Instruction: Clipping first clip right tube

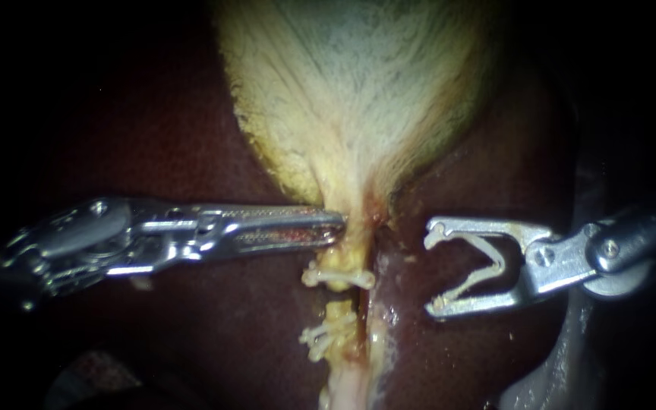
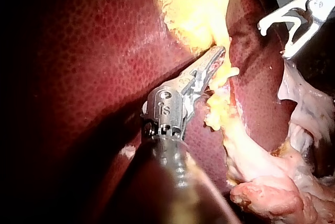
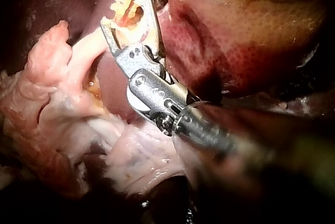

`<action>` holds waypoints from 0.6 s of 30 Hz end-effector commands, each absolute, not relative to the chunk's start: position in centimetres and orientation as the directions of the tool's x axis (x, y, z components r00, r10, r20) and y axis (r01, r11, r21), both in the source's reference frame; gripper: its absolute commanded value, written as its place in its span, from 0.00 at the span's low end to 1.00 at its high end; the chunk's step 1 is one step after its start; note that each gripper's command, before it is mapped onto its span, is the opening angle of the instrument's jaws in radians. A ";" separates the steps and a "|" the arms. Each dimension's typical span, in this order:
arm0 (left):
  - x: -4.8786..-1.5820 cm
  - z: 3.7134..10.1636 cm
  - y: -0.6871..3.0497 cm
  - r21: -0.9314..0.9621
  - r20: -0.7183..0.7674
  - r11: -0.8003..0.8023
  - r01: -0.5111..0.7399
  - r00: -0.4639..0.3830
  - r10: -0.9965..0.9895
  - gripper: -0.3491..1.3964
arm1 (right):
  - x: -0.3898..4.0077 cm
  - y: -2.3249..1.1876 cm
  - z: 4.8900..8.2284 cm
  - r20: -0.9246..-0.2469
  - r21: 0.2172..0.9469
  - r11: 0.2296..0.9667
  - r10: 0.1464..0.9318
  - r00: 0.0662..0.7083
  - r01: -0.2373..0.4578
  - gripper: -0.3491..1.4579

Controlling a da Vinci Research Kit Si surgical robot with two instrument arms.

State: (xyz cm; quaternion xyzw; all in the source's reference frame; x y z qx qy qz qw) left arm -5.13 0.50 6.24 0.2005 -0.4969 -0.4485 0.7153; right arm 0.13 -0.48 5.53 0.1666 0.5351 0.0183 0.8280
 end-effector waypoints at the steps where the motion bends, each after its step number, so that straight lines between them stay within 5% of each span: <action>1: -5.13 6.24 0.50 0.733 0.531 0.517 0.442 0.104 -0.841 0.00 | 0.13 -0.49 5.53 -0.882 0.290 0.945 0.203 0.426 0.150 0.52; 18: -4.66 5.90 0.66 0.746 0.529 0.498 0.442 0.060 -0.847 0.00 | 0.43 -0.62 5.49 -0.803 0.472 0.880 0.404 0.438 0.054 0.52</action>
